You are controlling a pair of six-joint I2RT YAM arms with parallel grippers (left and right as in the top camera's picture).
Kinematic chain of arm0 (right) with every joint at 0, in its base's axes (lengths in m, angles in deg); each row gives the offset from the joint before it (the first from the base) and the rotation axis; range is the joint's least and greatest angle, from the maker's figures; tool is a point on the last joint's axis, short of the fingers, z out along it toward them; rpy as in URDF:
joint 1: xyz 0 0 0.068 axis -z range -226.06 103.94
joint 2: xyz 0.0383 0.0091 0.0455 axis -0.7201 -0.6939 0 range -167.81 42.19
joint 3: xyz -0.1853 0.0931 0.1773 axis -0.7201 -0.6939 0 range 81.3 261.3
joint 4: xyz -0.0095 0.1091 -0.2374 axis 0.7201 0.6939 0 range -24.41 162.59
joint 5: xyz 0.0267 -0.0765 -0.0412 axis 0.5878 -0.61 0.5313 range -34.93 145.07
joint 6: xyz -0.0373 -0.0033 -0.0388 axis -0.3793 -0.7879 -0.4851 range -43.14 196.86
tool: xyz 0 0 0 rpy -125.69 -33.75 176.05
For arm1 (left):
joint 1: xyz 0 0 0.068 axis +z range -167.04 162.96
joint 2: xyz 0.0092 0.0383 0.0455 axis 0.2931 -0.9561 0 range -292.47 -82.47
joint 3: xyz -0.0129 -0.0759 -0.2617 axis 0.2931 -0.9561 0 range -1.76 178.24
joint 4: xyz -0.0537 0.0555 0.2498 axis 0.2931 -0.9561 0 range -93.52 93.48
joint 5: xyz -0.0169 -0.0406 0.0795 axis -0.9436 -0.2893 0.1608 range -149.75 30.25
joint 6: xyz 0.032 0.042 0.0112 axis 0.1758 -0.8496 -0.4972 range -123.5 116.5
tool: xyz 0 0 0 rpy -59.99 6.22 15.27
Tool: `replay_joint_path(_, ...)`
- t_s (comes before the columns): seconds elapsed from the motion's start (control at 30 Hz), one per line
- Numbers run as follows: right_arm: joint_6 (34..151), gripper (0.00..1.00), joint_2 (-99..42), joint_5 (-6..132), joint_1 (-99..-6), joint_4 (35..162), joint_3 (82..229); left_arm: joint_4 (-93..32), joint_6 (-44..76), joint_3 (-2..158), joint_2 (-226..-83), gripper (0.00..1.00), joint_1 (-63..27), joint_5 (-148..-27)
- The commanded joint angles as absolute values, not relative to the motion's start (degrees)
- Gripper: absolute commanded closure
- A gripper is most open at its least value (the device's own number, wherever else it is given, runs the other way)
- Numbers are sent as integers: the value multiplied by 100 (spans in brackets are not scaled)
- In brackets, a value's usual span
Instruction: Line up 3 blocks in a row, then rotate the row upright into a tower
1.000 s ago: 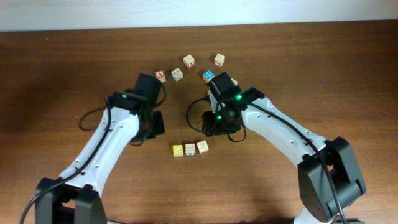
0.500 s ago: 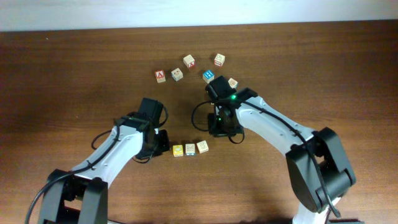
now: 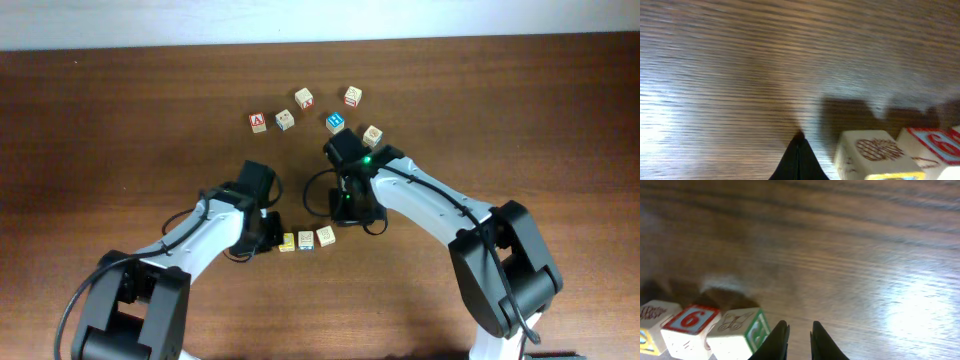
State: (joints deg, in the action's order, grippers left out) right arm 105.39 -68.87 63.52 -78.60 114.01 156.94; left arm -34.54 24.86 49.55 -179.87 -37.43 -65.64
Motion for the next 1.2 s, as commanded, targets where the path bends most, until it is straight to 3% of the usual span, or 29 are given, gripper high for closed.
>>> replay_joint_path(0.0, 10596, 82, -6920, 6389, -8035, 11419, 15639, -3356, 2536, 4889, -18114, 100, -4005, -6700)
replay_joint_path(0.57, 11680, 83, -7080, 6837, -8362, 11360, 15571, -2995, 2383, 5132, -18114, 100, -4005, -6706)
replay_joint_path(1.17, 11678, 86, -7080, 7097, -8323, 10501, 15578, -2350, 2232, 5298, -18206, 100, -4005, -6490)
